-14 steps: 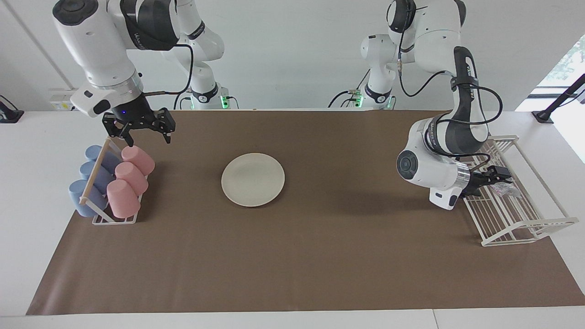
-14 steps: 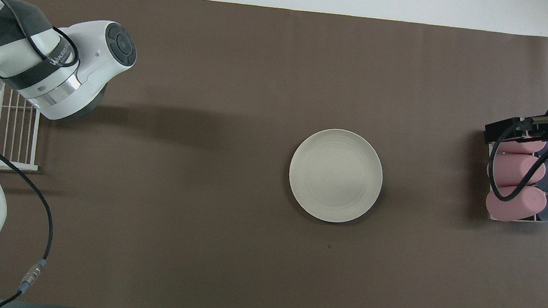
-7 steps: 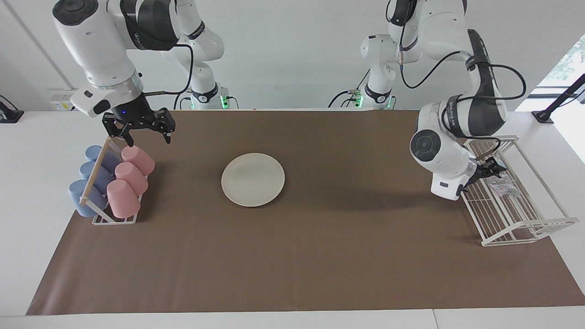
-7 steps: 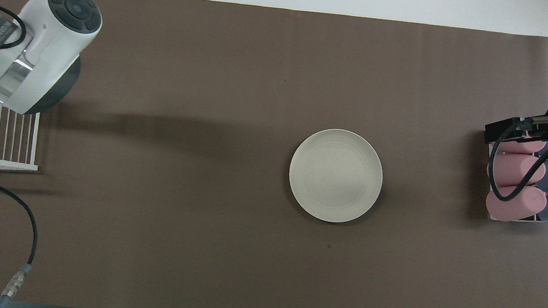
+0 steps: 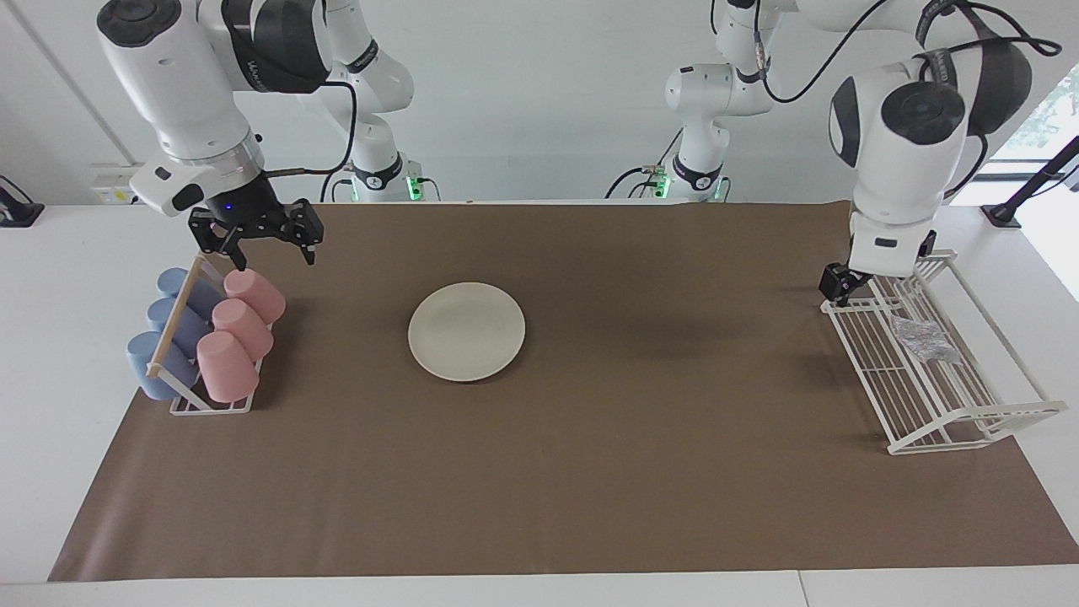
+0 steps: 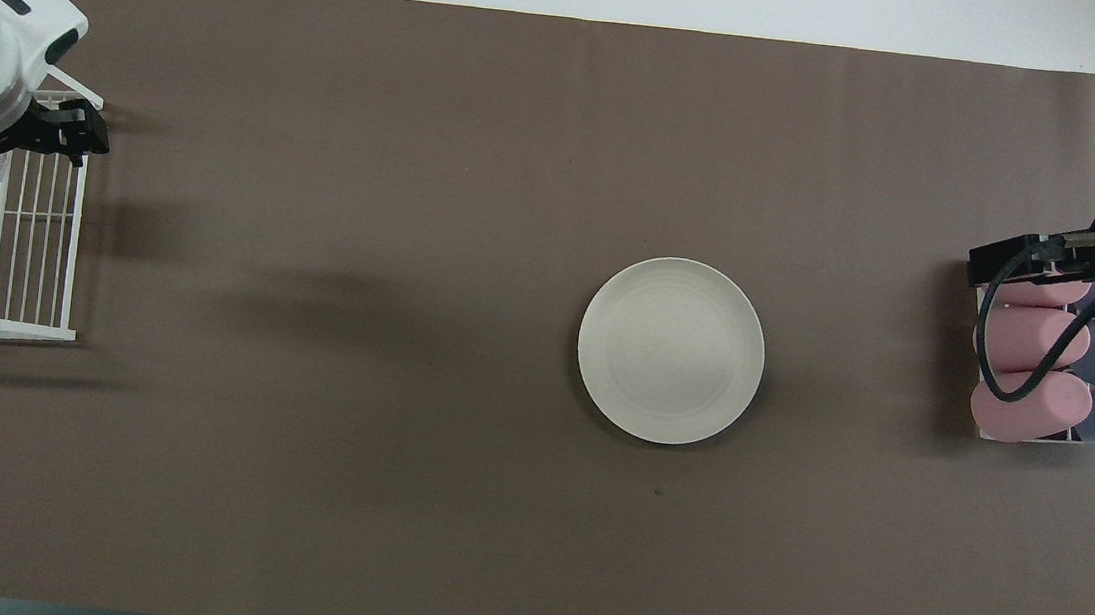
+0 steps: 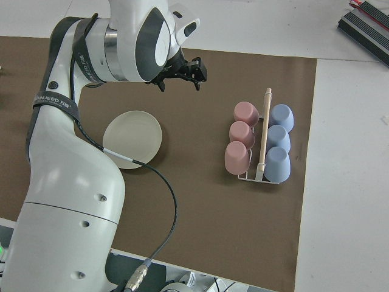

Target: Wipe plate with sponge

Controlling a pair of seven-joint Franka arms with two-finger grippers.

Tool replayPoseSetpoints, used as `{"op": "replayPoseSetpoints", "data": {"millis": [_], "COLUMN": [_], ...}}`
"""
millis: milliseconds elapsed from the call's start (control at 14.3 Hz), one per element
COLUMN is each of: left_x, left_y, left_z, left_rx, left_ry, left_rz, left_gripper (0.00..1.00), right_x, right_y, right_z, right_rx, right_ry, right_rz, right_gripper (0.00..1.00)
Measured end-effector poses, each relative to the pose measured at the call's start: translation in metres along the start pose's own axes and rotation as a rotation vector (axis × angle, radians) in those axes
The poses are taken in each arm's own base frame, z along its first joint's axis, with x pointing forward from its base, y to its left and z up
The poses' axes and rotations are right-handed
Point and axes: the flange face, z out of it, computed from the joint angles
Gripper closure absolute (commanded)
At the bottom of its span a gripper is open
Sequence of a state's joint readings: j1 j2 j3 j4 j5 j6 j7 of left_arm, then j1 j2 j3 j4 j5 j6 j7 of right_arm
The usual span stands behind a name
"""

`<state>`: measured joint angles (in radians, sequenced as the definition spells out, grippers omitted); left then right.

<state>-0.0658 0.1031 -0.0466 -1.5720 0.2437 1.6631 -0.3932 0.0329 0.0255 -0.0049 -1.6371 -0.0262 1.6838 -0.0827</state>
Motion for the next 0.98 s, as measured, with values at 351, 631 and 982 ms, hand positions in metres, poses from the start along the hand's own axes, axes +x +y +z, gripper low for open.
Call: {"op": "replayPoseSetpoints", "data": {"millis": [351,631,982], "left_x": [-0.041,-0.065,-0.066], "left_y": [-0.026,-0.028,-0.018], "left_z": [-0.057,-0.063,-0.041], "left_rx": [-0.185,-0.185,-0.196], "left_ry": [-0.066,-0.128,-0.131], "left_rz": [-0.008,0.165,0.192], "left_gripper": [0.0,0.0,0.0], "right_x": [0.0,0.0,0.0], "right_y": [0.0,0.0,-0.002], "right_z": [0.0,0.0,0.0], "right_rx": [0.0,0.0,0.0], "right_ry": [0.0,0.0,0.0], "right_rz": [0.0,0.0,-0.004], "right_gripper": [0.0,0.0,0.0]}}
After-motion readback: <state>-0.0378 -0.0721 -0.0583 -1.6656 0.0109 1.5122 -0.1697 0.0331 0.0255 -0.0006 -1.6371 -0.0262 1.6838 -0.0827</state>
